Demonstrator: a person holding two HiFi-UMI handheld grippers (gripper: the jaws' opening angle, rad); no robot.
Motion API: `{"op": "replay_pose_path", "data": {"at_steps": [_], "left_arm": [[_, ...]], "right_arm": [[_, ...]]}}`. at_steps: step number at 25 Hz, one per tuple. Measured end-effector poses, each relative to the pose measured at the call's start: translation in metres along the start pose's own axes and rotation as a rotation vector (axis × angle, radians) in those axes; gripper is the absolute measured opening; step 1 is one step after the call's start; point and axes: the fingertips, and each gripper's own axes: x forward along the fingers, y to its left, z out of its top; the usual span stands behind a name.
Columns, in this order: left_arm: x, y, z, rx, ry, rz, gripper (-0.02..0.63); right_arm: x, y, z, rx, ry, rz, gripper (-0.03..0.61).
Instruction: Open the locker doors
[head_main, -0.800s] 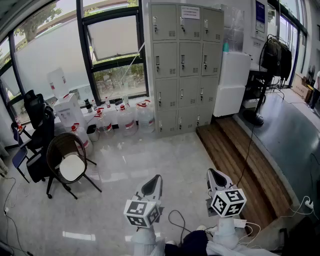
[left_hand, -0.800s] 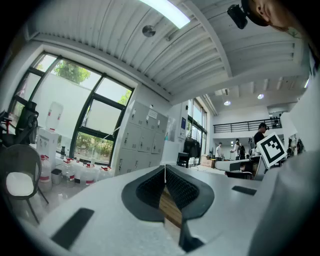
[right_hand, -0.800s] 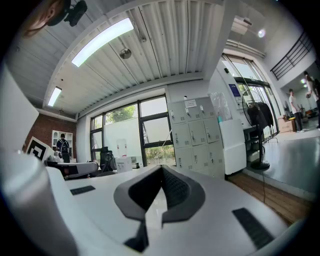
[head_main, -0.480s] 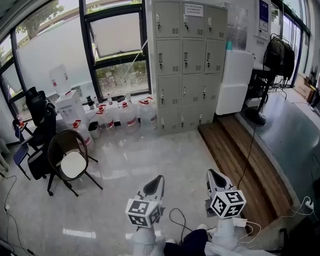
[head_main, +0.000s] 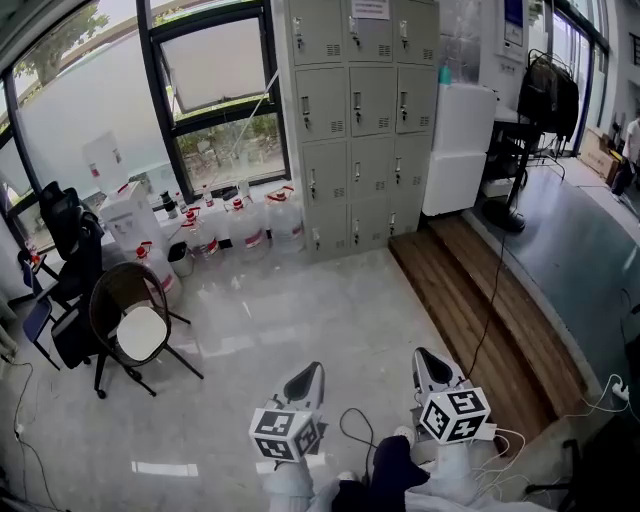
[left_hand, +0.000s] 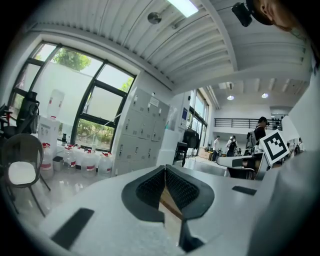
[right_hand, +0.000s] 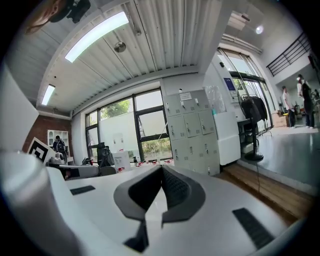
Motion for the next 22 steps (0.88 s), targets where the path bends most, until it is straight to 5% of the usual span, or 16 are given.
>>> {"op": "replay_pose_path", "data": {"at_steps": [9,22], "left_arm": [[0.052,0.014,0.021,0.034,-0.018,0.036,0.012],[0.204,0.052,0.066,0.062,-0.050,0.064,0.012]], "right_arm": [[0.049,-0.029,0.023,0.016,-0.025,0.036,0.000],[0.186,-0.108,0.068,-0.018,-0.026,0.073,0.000]]}}
